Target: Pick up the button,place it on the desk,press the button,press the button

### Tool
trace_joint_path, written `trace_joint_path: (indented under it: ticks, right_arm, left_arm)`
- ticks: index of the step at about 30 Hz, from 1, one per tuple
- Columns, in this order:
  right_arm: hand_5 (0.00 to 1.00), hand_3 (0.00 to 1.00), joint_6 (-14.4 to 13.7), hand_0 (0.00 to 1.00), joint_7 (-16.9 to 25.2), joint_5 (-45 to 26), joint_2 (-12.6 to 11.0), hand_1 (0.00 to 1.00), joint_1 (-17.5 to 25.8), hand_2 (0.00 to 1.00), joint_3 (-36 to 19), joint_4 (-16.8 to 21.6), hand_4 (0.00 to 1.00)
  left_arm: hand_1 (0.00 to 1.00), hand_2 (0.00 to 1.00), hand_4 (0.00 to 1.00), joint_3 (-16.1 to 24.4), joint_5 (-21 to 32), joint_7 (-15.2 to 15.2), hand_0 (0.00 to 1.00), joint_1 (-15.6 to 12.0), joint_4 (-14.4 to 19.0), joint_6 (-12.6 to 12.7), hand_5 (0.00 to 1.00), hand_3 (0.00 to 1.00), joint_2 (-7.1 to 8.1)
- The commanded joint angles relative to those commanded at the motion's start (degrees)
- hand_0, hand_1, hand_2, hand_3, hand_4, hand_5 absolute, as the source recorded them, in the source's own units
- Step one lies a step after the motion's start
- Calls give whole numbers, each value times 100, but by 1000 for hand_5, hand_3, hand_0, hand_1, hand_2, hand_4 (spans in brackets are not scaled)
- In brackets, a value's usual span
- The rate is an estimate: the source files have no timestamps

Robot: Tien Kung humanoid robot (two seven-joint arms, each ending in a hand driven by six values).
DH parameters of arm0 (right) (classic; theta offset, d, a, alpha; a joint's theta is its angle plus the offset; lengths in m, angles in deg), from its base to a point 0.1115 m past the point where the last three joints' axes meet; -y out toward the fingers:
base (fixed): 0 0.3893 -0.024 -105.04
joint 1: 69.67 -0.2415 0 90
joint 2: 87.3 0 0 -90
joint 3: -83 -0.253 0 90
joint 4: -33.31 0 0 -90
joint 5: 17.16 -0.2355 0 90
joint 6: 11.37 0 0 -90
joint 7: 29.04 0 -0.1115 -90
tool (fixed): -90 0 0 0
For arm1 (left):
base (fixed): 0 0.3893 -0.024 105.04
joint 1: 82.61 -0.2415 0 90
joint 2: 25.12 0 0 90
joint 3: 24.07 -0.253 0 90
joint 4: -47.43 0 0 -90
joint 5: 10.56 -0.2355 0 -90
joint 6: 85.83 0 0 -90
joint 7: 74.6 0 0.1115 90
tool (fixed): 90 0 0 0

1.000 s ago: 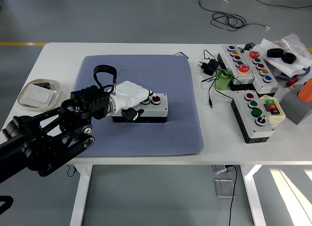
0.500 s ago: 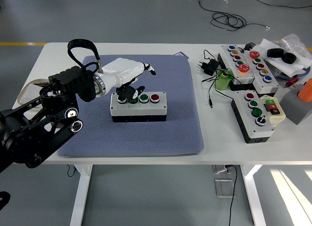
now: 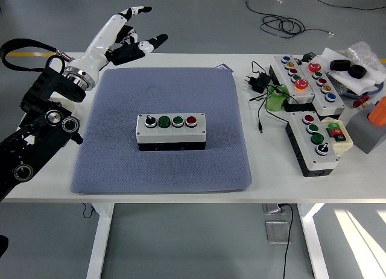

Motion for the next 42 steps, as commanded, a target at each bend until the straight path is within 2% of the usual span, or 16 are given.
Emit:
trace_joint_path:
  ticks: [1,6,7,13,21,25,42]
  right_arm:
    - [479,751,1,787,-4,10,2,797,7,817,1,0,412]
    - [479,751,3,787,-6,33,5,797,35,817,0,0,412]
    - [479,751,2,787,-6,33,6,797,36,817,0,0,412]
    - [479,751,-4,787,-4,20,12,797,51,817,6,0,412]
    - [479,751,9,787,-1,42,10,797,42,817,-14,0,412]
    - [479,751,9,787,-1,45,9,797,23,817,-29,0,412]
    - [479,751,-1,787,-5,50,9,797,-9,817,-42,0,412]
  left_arm:
    - [803,841,759,48,261,-119,746,-37,-71,13,998,940,5]
    - [803,841,759,173,1452,-297,746,-152,-360,-109,998,940,29]
    - [821,872,748,178,1713,-299,774,-158,-382,-124,998,933,31]
    - [831,888,737,266,3166,-178,782,-297,-752,-458,998,926,70]
    - [834,892,735,261,5024,-133,784,-386,-949,-572,998,924,71]
    - [836,896,734,266,5227,-152,784,-386,-987,-588,998,924,71]
    - [845,902,728,315,5280,-178,791,-387,-1038,-599,998,919,90]
